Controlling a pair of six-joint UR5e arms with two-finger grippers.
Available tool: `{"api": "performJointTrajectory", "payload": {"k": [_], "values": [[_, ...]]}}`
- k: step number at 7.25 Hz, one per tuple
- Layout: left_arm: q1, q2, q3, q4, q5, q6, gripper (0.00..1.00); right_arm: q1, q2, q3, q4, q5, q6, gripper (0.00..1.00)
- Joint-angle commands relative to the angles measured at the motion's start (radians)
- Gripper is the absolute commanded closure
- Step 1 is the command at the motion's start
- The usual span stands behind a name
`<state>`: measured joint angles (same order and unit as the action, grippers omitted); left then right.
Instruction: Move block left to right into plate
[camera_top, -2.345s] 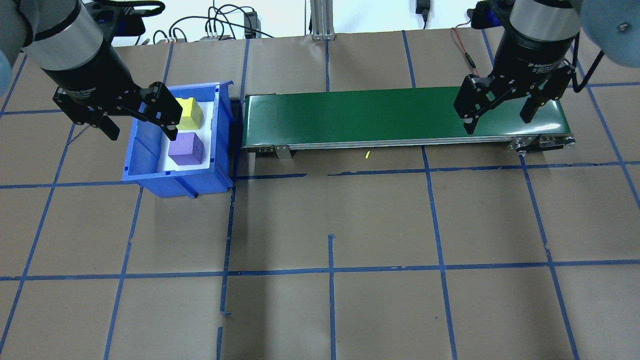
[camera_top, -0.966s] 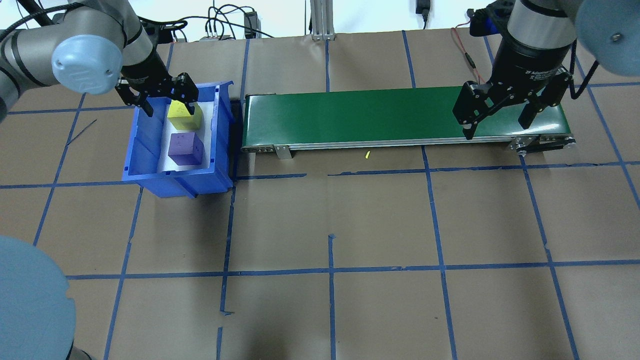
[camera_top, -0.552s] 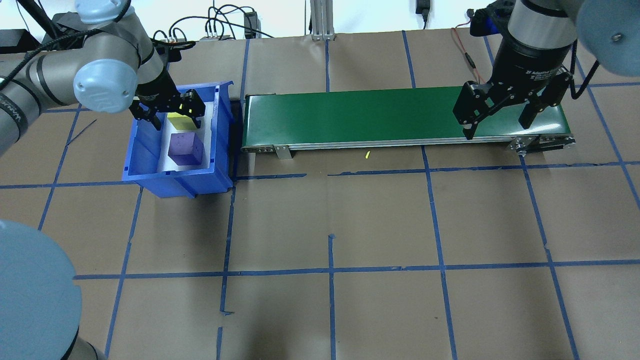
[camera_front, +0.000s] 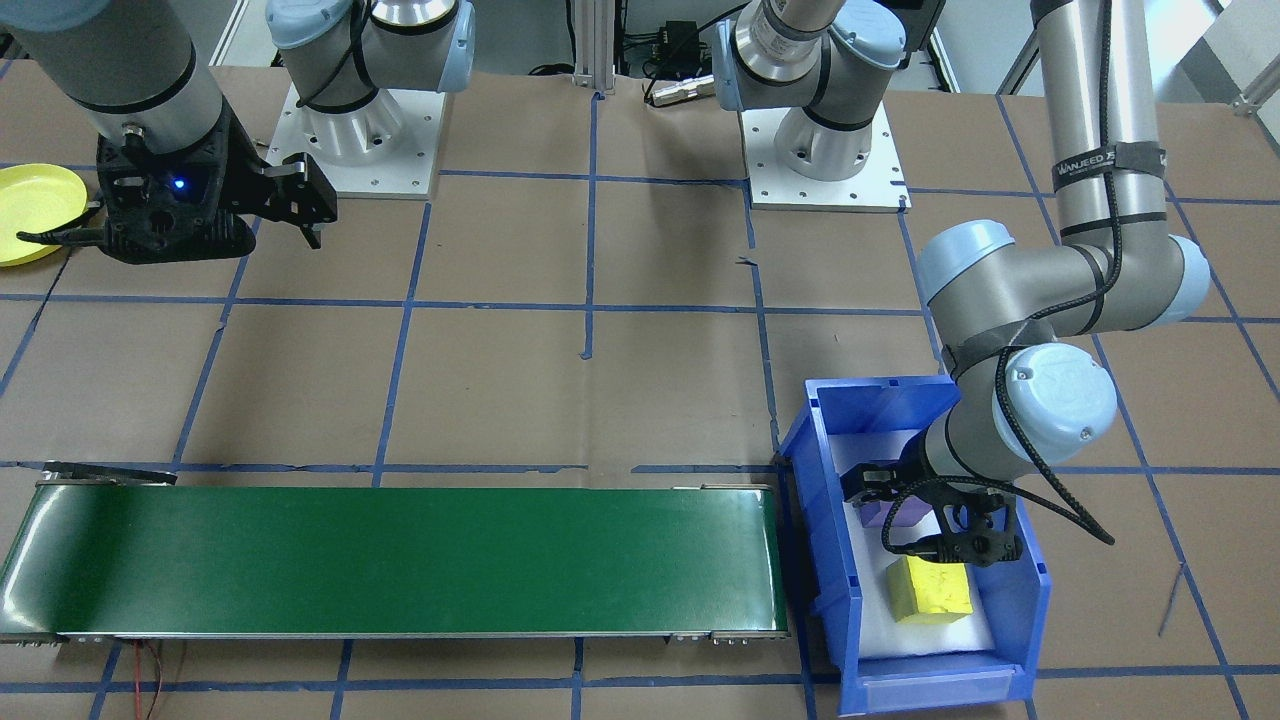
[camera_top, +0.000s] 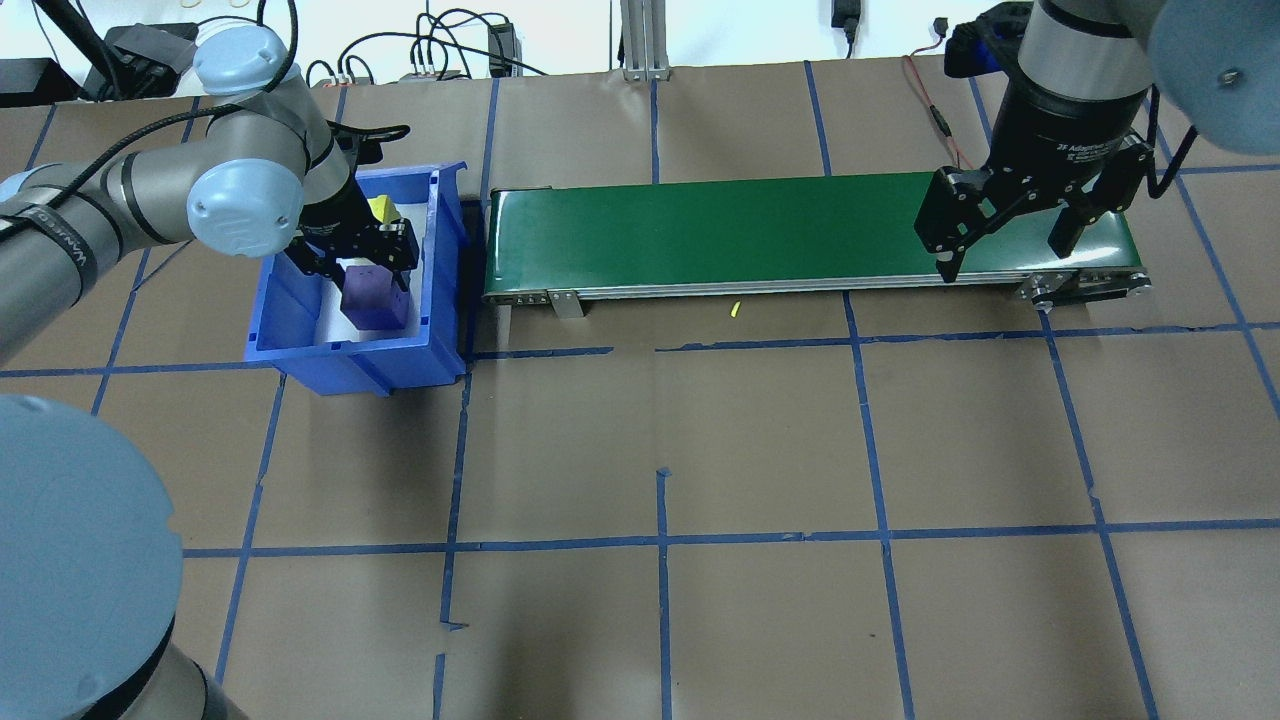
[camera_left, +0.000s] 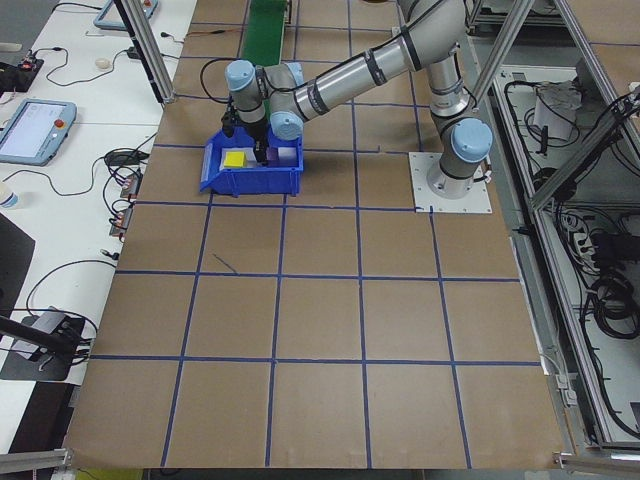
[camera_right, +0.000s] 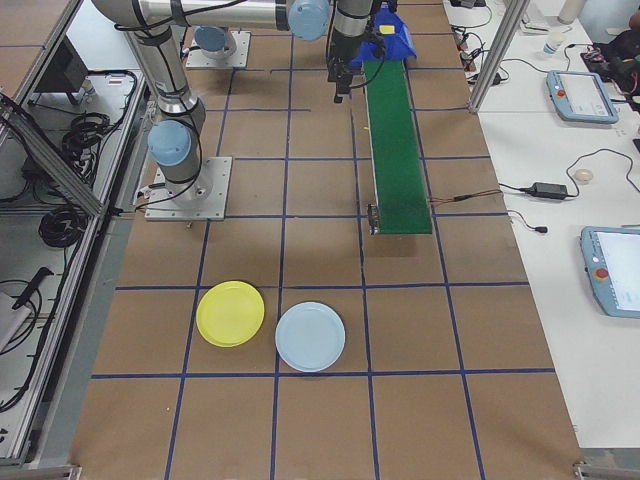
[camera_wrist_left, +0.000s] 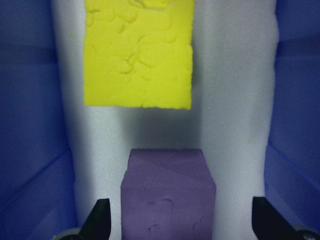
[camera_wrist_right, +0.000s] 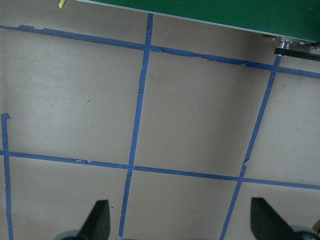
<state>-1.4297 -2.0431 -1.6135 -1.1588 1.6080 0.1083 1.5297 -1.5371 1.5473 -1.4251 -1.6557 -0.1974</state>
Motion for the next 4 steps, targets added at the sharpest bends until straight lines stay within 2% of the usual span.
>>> {"api": "performJointTrajectory", "payload": {"k": [1, 3, 4], "values": [[-0.001, 0.041, 0.029, -0.016, 0.007, -0.015, 0.87, 0.000, 0.000, 0.000, -0.002, -0.001, 0.001, 0.00], [-0.002, 0.122, 0.145, -0.210, -0.016, -0.071, 0.87, 0.001, 0.000, -0.001, -0.002, -0.001, 0.001, 0.00], [-0.005, 0.144, 0.193, -0.238, -0.086, -0.079, 0.87, 0.001, 0.000, 0.000, -0.002, -0.001, 0.001, 0.00]]}}
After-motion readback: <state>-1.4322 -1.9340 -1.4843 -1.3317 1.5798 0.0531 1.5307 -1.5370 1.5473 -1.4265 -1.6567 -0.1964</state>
